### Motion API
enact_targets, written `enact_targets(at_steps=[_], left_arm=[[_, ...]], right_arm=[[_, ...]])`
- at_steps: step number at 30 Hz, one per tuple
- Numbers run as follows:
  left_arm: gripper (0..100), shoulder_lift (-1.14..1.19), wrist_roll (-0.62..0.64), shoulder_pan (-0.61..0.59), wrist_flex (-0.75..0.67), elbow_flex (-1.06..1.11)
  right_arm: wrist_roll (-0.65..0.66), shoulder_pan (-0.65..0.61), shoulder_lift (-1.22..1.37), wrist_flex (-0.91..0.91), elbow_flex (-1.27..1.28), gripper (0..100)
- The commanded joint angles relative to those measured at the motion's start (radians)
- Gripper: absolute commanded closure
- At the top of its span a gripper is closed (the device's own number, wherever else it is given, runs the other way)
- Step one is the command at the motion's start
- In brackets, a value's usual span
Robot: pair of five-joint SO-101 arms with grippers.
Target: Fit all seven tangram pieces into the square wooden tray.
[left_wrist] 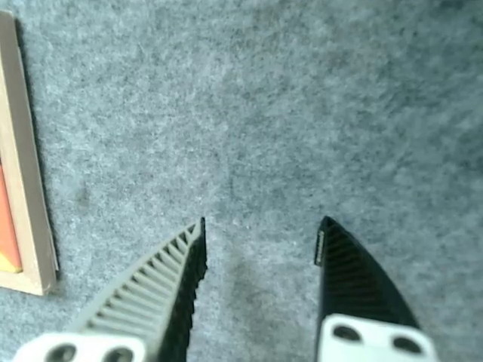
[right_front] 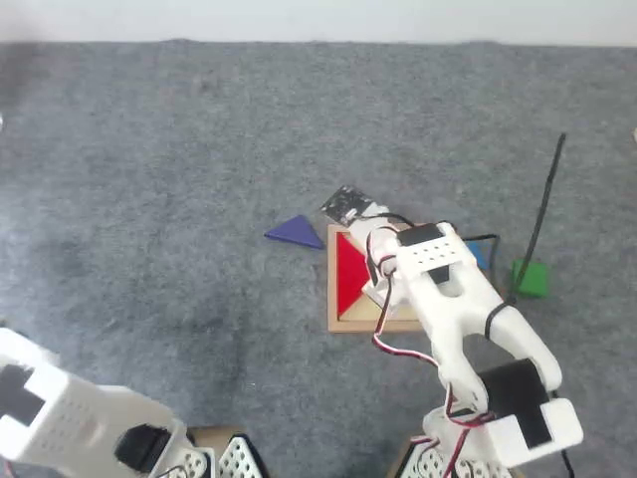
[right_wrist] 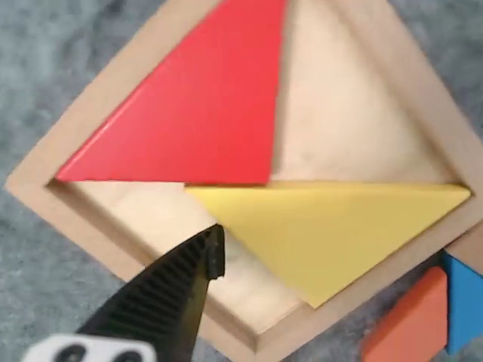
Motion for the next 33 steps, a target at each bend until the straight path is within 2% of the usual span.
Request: enact_targets(at_steps=[1, 14, 27, 30, 33], left_arm=[[76, 0.002, 0.002, 0.04, -0.005, 0.007], [76, 0.002, 0.002, 0.04, -0.003, 0.007], [76, 0.002, 0.002, 0.04, 0.002, 0.008], [76, -0.012, 0.006, 0.055, 0.011, -0.007], [76, -0.077, 0.026, 0.121, 0.143, -0.087]], right_arm=[[-0.038, 0.016, -0.008, -0.022, -0.051, 43.6], [-0.101, 0.094, -0.059, -0.053, -0.08, 43.6], [-0.135, 0.101, -0.14, -0.048, -0.074, 43.6], [-0.166, 0.186, -0.217, 0.053, -0.086, 43.6], [-0.203, 0.331, -0.415, 0.119, -0.074, 45.2]])
